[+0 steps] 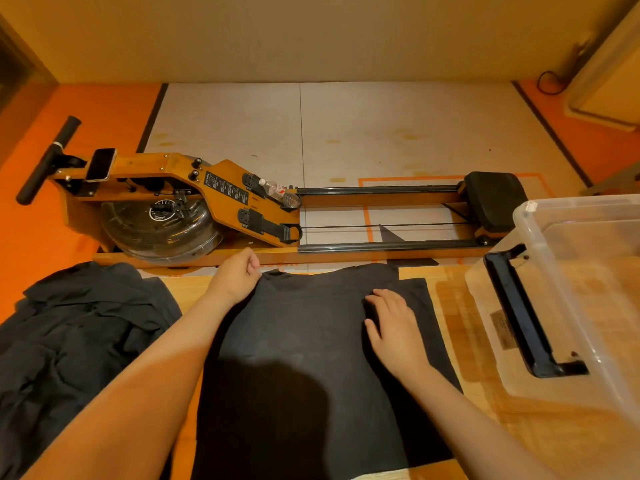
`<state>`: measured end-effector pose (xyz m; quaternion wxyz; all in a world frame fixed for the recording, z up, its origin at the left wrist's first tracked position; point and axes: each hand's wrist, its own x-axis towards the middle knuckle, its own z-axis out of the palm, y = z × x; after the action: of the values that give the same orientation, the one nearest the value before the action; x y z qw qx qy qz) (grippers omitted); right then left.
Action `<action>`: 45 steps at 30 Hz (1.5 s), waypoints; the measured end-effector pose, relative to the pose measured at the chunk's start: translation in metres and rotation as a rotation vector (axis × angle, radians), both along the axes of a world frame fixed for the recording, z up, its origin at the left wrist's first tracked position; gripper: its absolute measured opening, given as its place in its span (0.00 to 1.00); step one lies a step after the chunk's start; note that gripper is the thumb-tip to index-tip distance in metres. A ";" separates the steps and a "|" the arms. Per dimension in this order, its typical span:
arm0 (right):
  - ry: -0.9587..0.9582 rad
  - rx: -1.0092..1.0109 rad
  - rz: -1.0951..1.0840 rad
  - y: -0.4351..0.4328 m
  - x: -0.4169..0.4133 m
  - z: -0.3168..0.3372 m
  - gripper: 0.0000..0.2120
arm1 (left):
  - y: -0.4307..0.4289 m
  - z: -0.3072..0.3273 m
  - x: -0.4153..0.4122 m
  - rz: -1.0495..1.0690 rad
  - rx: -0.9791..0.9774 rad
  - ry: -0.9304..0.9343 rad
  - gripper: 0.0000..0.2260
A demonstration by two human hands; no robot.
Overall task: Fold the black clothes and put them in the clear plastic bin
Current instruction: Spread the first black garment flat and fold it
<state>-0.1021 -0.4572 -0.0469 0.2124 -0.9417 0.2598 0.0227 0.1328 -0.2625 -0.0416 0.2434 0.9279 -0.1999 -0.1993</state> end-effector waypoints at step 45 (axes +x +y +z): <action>0.067 -0.192 -0.235 -0.030 -0.053 -0.017 0.13 | 0.093 -0.023 -0.118 0.013 0.280 -0.327 0.10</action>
<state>-0.1552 -0.4876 -0.0640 0.1138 -0.9195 0.3763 0.0042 0.0150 -0.1697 -0.0646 0.0778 0.9739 -0.2013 -0.0702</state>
